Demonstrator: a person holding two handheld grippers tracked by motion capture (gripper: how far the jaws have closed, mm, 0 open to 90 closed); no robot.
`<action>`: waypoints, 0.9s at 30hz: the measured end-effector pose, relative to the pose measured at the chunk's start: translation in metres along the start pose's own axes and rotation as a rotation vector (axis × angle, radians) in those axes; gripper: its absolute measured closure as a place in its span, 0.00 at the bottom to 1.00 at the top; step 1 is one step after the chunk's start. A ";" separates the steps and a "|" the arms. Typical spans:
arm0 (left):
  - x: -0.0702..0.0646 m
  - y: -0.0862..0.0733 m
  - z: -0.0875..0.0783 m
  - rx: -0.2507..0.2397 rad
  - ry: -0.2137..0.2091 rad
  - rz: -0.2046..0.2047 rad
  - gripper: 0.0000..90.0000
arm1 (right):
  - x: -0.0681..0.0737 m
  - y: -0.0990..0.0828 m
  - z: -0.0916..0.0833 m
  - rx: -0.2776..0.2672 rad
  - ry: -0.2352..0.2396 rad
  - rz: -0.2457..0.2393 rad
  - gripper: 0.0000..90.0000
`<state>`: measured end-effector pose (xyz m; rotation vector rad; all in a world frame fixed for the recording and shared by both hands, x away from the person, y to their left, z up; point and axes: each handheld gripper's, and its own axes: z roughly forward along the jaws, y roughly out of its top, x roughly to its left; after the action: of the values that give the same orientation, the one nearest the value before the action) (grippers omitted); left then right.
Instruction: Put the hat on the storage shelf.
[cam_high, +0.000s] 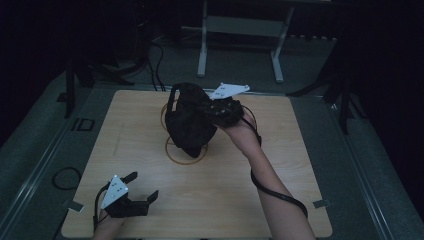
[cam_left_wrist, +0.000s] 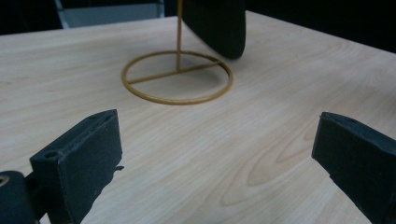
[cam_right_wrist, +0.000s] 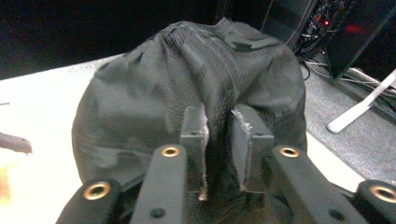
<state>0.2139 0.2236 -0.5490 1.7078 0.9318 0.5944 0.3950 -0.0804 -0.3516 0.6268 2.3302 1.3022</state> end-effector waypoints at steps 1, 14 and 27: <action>0.000 0.000 -0.001 -0.003 0.008 0.006 0.02 | 0.000 0.000 0.001 0.004 0.000 0.001 0.79; 0.004 -0.001 -0.004 -0.010 0.024 0.002 0.02 | -0.004 -0.003 0.002 0.034 0.028 0.032 0.52; 0.006 -0.001 -0.004 -0.013 0.036 -0.008 0.02 | -0.015 -0.023 -0.019 0.009 0.043 0.069 0.32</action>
<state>0.2137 0.2310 -0.5493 1.6861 0.9575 0.6267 0.3932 -0.1125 -0.3606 0.6946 2.3693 1.3485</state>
